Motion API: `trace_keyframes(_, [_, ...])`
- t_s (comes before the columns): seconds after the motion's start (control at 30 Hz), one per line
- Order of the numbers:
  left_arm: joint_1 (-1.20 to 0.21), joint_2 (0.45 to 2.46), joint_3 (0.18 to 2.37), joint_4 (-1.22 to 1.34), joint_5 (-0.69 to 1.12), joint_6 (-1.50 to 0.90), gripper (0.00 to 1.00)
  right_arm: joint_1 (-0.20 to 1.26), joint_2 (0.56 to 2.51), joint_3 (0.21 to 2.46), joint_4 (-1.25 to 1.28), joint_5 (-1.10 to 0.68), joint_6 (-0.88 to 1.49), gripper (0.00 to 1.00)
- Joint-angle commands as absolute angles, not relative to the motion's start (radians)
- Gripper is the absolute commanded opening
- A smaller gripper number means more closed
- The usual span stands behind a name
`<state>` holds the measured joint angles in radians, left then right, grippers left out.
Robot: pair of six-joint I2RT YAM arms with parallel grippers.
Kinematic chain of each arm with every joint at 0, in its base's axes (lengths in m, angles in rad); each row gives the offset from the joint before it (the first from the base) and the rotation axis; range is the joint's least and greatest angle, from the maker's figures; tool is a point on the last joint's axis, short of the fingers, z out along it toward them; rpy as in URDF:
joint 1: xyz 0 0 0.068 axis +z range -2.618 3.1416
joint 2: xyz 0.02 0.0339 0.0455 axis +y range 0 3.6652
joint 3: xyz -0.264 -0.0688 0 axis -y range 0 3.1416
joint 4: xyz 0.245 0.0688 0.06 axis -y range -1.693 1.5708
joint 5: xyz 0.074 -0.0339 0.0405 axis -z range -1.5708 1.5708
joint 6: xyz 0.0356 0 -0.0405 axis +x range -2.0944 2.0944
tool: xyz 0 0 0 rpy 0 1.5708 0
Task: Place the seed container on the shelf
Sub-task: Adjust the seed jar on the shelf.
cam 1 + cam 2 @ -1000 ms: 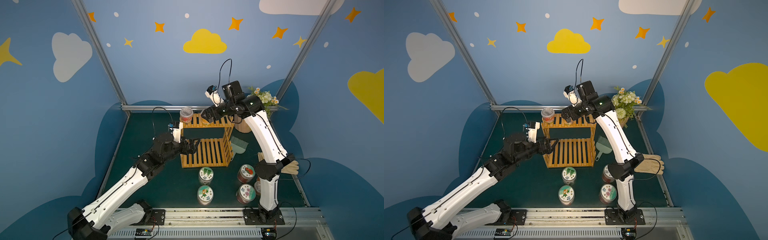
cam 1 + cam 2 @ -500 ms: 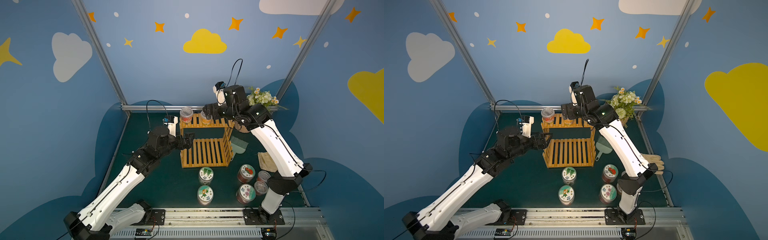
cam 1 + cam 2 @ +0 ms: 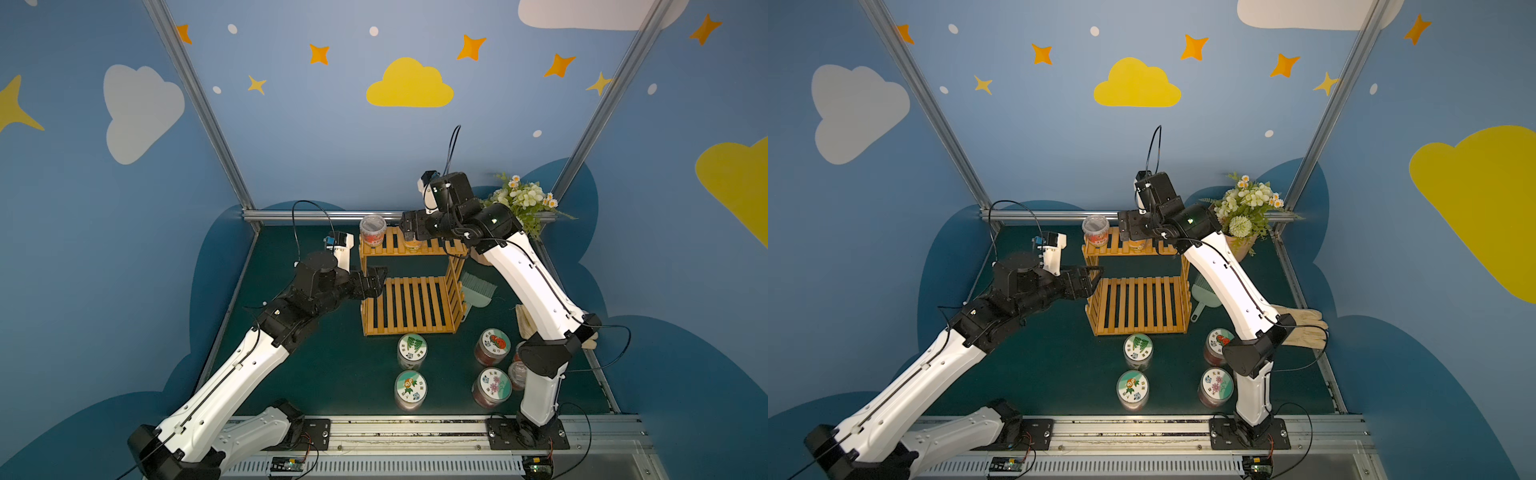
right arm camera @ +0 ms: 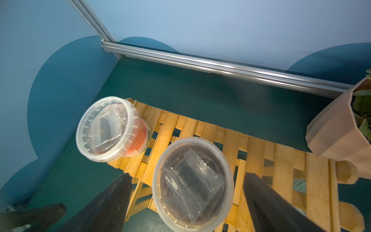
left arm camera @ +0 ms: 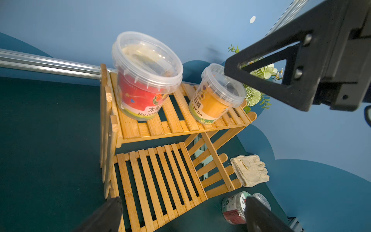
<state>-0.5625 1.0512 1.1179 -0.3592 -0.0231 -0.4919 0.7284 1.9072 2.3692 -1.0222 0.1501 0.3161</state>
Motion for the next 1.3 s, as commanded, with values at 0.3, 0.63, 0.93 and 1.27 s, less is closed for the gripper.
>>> trace_keyframes(0.3, [-0.551, 1.044, 1.105, -0.343, -0.013, -0.504, 1.0, 0.759, 1.944, 2.403, -1.067, 0.22, 0.261, 0.89])
trace_keyframes(0.63, [-0.548, 1.035, 1.111, -0.353, -0.011, -0.501, 1.0, 0.755, 1.955, 2.403, -1.073, 0.228, 0.259, 0.9])
trace_keyframes(0.93, [-0.546, 1.036, 1.112, -0.348, -0.006, -0.506, 1.0, 0.755, 1.943, 2.418, -1.077, 0.218, 0.245, 0.89])
trace_keyframes(1.27, [-0.546, 1.048, 1.125, -0.345, 0.009, -0.505, 1.0, 0.759, 1.907, 2.426, -1.073, 0.272, 0.214, 0.97])
